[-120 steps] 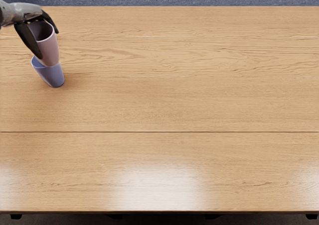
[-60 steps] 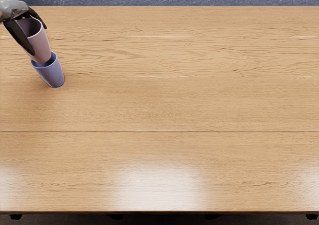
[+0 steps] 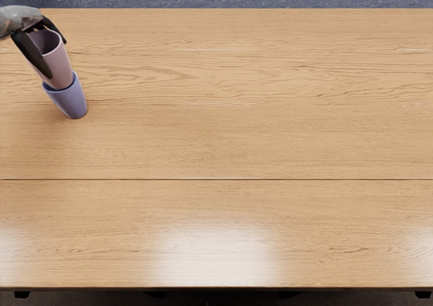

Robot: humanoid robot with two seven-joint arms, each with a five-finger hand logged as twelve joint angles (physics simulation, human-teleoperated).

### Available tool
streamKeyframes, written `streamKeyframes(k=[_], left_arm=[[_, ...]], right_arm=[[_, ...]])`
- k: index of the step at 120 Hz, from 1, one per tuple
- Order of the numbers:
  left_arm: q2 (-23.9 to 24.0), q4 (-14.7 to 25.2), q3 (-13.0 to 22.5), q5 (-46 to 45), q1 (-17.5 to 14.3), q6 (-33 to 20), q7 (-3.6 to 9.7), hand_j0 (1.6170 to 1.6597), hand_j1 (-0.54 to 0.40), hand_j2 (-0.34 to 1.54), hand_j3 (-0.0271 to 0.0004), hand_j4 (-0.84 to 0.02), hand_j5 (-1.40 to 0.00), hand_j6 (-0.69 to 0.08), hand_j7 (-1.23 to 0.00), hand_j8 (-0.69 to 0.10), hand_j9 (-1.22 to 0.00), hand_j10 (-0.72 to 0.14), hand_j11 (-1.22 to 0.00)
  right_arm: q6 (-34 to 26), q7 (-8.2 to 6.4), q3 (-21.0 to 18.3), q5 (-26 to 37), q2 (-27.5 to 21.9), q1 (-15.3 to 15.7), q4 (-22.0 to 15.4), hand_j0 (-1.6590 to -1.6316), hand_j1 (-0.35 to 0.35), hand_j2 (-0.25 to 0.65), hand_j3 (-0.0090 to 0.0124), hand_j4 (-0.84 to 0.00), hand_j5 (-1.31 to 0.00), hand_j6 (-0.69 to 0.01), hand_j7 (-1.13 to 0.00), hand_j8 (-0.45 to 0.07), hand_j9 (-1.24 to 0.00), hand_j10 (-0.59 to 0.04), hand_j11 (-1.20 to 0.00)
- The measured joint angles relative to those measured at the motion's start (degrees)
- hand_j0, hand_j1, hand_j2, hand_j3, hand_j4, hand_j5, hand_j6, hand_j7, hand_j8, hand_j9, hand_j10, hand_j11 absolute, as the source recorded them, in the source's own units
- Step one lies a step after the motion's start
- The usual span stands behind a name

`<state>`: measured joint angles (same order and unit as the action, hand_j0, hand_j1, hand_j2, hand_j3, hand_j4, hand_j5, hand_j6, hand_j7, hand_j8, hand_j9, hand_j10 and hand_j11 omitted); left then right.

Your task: Pick up cup and place in cup with left hand

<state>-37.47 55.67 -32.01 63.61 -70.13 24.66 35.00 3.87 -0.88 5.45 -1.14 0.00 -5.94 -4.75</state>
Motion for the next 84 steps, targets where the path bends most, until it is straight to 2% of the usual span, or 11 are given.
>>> streamKeyframes(k=[63,68,84], left_arm=[[0.18,-0.55,1.52,0.0,0.0,-2.51,-0.01,1.654,-0.054,0.07,0.0,-0.448,-0.57,-0.33,-0.58,-0.306,-0.59,-0.429,-0.6],[0.21,-0.55,1.54,0.03,-0.02,-2.57,0.0,1.6547,-0.042,0.07,0.0,-0.419,-0.54,-0.318,-0.54,-0.302,-0.55,-0.403,-0.56],[0.21,-0.56,1.59,0.06,0.04,-4.69,0.0,1.6562,0.097,0.04,0.0,-0.264,-0.34,-0.212,-0.34,-0.204,-0.35,-0.255,-0.35]], right_arm=[[0.0,-0.01,0.0,0.0,0.0,0.04,0.0,-1.6581,-0.349,0.0,0.0,0.0,0.0,-0.001,0.0,0.0,0.0,0.0,0.0],[0.0,-0.01,0.0,0.0,0.0,0.05,0.0,-1.6581,-0.349,0.0,0.0,0.0,0.0,-0.001,0.0,0.0,0.0,0.0,0.0],[0.0,-0.02,0.0,0.0,0.0,0.05,0.0,-1.6581,-0.349,0.0,0.0,0.0,0.0,-0.001,0.0,0.0,0.0,0.0,0.0]])
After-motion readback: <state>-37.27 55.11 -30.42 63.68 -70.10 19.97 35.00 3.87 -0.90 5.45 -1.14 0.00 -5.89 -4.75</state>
